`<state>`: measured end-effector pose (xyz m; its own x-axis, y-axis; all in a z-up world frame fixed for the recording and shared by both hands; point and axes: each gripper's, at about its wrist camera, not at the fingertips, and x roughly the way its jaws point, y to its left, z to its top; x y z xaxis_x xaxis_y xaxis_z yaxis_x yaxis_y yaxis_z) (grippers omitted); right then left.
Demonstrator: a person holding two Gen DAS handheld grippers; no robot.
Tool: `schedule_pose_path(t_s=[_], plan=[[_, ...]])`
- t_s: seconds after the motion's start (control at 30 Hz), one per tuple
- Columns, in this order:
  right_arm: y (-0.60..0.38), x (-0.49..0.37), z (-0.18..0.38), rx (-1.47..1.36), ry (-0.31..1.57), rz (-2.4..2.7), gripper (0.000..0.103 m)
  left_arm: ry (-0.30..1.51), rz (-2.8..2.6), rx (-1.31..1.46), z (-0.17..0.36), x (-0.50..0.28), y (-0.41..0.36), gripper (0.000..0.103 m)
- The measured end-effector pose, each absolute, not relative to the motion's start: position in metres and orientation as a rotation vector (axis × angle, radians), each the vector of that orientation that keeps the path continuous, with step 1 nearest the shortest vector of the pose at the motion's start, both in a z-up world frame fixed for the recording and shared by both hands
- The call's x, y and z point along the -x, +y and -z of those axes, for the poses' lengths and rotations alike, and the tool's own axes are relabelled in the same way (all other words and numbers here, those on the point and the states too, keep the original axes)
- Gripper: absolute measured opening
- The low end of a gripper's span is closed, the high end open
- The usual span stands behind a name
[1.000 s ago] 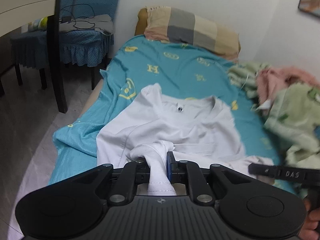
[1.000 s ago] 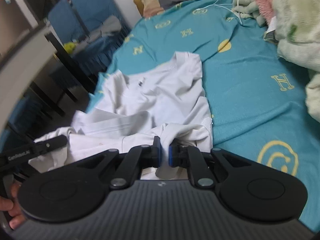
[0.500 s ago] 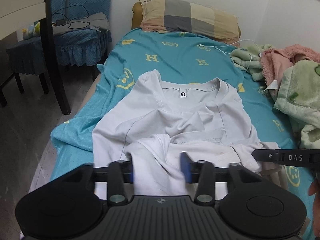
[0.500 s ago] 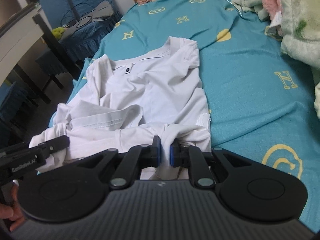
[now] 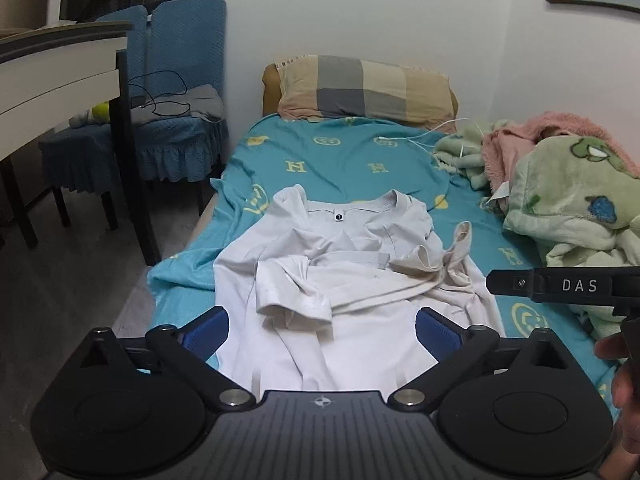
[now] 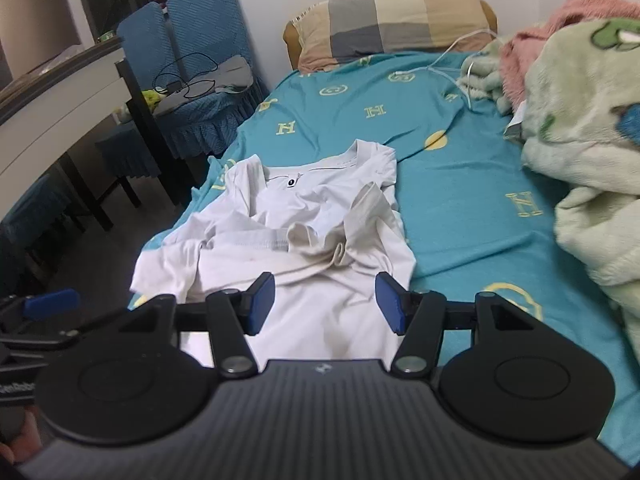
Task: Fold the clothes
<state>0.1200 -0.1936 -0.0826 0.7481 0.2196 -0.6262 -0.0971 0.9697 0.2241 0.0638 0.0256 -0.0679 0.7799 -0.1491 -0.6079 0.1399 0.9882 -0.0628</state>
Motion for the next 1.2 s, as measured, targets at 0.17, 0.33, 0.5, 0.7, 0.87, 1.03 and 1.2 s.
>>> schedule_pose_path(t_s=[0.17,0.33,0.5,0.7,0.87,1.03,1.2], plan=[[-0.196,-0.095,0.072,-0.187,0.648,-0.175,0.083,0.677,0.172,0.009,0.069,-0.039,0.022,0.103],[-0.198,-0.089,0.072,-0.203,0.649,-0.175,0.083,0.800,0.210,0.189,0.084,-0.042,0.040,0.102],[-0.197,-0.093,0.075,-0.207,0.655,-0.170,0.083,0.976,0.166,0.393,0.114,-0.062,0.066,0.100],[-0.194,-0.098,0.081,-0.223,0.677,-0.178,0.083,1.132,0.131,0.701,0.152,-0.078,0.098,0.098],[-0.187,-0.100,0.085,-0.198,0.695,-0.178,0.083,1.188,0.103,0.802,0.169,-0.080,0.107,0.098],[-0.193,-0.100,0.087,-0.274,0.717,-0.189,0.083,1.148,0.072,0.900,0.177,-0.081,0.118,0.098],[-0.217,-0.103,0.111,-0.668,0.868,-0.258,0.083,1.098,0.036,0.989,0.183,-0.078,0.131,0.089]])
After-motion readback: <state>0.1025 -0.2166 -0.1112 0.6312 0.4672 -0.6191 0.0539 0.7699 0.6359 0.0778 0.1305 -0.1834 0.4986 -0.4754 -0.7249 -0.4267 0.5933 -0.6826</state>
